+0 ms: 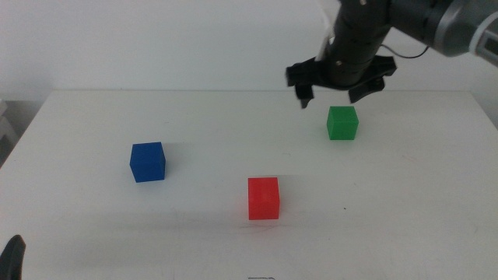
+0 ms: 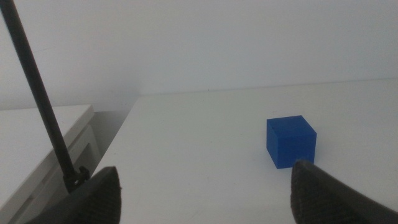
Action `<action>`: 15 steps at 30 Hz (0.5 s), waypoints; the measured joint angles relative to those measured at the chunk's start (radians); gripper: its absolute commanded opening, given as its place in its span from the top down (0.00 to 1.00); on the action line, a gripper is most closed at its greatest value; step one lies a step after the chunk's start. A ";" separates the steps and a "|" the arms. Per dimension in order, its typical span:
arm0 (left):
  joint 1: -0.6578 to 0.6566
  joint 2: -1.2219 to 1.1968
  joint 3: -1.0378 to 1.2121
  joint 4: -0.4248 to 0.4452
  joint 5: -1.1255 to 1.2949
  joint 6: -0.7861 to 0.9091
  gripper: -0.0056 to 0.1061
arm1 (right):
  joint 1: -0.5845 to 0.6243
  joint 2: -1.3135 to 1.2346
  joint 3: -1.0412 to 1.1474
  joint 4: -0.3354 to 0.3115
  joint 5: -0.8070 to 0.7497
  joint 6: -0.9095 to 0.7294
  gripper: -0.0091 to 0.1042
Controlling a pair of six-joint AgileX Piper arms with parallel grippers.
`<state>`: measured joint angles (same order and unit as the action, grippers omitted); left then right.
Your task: Stack red cubes first, then green, then blue cubes in a specific spot.
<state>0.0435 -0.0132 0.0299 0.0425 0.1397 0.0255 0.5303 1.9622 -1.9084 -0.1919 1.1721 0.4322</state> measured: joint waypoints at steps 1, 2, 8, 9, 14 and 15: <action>0.000 0.000 0.000 0.000 0.000 0.000 0.11 | -0.016 0.001 0.000 0.000 -0.016 -0.006 0.09; 0.000 0.000 0.000 0.000 0.000 0.000 0.11 | -0.032 0.001 0.000 0.000 -0.034 -0.012 0.09; 0.000 0.000 0.000 0.000 0.000 0.000 0.11 | -0.130 0.002 0.000 0.000 -0.130 -0.042 0.09; 0.000 0.000 0.000 0.000 0.000 0.000 0.11 | -0.142 0.004 0.000 0.000 -0.142 -0.046 0.09; 0.000 0.000 0.000 0.000 0.000 0.000 0.11 | -0.198 0.042 0.000 0.000 -0.188 -0.060 0.09; 0.000 0.000 0.000 0.000 0.000 0.000 0.11 | -0.202 0.056 0.000 0.001 -0.194 -0.061 0.09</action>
<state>0.0435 -0.0132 0.0299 0.0425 0.1397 0.0255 0.3286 2.0187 -1.9084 -0.1910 0.9786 0.3709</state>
